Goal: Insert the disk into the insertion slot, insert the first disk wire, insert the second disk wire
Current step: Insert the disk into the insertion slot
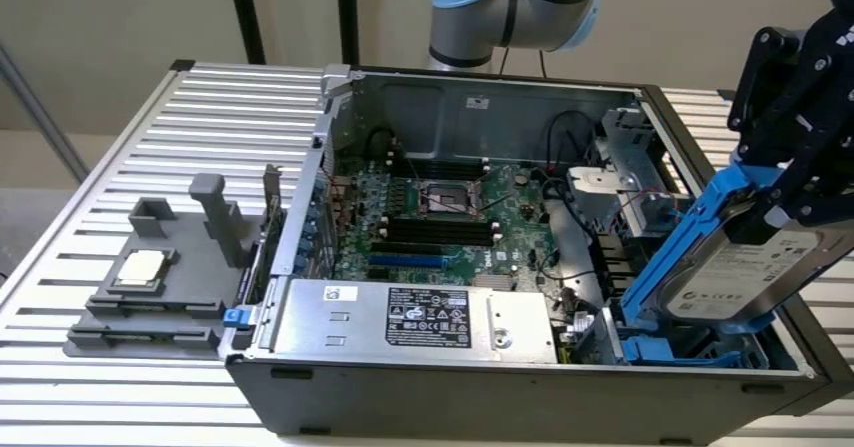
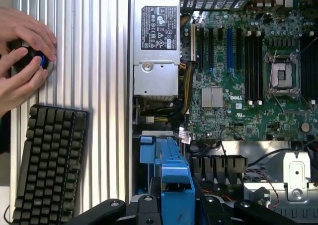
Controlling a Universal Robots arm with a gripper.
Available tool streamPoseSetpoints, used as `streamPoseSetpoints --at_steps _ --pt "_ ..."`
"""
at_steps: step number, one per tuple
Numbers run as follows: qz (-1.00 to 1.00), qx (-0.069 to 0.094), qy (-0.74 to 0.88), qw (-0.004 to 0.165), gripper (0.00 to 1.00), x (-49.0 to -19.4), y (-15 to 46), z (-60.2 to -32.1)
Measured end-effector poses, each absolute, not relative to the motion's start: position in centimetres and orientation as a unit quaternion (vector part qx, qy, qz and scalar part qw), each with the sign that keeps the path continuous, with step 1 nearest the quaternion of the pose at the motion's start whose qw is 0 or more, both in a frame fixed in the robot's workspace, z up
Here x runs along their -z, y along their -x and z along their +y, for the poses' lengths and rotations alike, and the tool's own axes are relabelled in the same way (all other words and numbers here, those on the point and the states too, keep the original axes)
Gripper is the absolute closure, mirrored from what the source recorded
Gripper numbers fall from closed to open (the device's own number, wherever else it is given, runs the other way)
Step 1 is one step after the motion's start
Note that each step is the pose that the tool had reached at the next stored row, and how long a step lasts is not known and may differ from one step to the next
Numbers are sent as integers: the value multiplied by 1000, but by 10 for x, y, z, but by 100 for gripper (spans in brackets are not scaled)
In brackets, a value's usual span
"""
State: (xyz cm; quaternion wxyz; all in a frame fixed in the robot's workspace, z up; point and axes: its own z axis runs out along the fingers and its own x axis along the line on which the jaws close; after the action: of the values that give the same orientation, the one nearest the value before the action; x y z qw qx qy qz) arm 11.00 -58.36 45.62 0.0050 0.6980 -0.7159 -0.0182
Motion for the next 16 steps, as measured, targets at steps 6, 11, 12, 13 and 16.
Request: streamPoseSetpoints --at_steps 6,11,12,13,16 --pt "-716 23 -698 1 67 -454 -113 -591" --pt "-715 30 -698 -6 67 -453 -112 -593" --pt "-715 31 -699 -7 67 -453 -112 -594" --pt "-714 32 -699 -8 67 -453 -111 -595" --pt "-714 33 -699 -9 67 -453 -110 -598"
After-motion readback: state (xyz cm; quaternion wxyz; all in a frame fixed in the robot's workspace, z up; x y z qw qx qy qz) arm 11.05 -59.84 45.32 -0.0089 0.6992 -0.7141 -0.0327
